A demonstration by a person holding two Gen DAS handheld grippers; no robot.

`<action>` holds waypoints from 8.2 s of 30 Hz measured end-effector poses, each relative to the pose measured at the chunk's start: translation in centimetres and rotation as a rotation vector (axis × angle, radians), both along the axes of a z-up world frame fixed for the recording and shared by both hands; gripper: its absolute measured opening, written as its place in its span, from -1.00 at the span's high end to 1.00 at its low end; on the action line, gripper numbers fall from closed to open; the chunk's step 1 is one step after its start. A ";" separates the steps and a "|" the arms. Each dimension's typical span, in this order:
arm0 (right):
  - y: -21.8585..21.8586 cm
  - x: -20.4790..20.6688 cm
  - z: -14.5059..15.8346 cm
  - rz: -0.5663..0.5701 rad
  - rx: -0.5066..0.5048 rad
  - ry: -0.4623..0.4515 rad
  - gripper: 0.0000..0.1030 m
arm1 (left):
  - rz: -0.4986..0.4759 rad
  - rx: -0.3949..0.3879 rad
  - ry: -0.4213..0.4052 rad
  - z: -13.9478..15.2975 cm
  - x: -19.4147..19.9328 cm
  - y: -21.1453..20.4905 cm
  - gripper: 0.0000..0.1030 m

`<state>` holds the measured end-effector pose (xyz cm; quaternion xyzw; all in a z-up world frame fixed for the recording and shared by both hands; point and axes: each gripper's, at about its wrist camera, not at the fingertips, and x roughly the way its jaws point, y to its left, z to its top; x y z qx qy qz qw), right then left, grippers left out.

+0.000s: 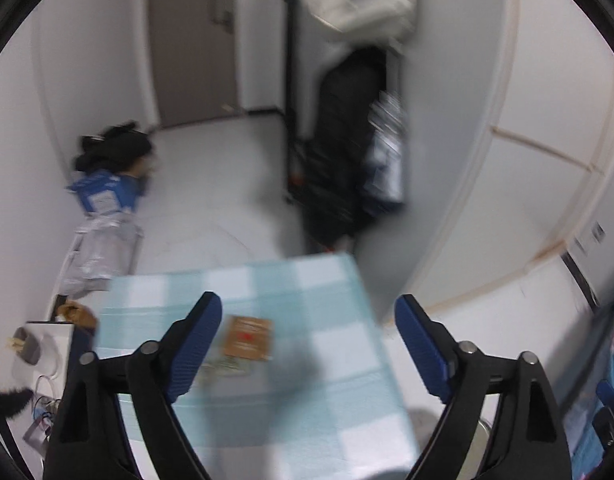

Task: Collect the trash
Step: 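Bring both tools back over the table toward the brown sachet, then grasp the brown LOVE sachet with the right gripper, then grasp the yellow printed wrapper with the left gripper while the right holds the sachet, then carry the sachet and yellow wrapper in both grippers toward the metal bin, then open both grippers over the metal bin to drop sachet and wrapper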

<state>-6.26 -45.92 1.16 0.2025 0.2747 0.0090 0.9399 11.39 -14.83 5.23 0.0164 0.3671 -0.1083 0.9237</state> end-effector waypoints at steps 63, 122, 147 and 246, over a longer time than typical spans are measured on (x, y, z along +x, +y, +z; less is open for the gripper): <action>30.0 29.8 -17.1 0.431 -0.423 0.487 -0.74 | 0.324 -0.110 0.206 -8.6 6.8 20.1 -0.97; 18.9 27.9 -11.0 0.477 -0.176 0.301 0.94 | -0.172 0.195 0.440 -18.2 8.0 6.5 -0.53; 17.0 24.4 -7.8 0.431 -0.086 0.226 0.94 | -0.088 -0.004 0.371 -14.6 5.5 8.1 0.79; -12.5 -5.8 -26.0 -0.181 0.387 0.646 0.93 | -0.907 0.372 1.009 -23.9 -12.8 -31.6 0.96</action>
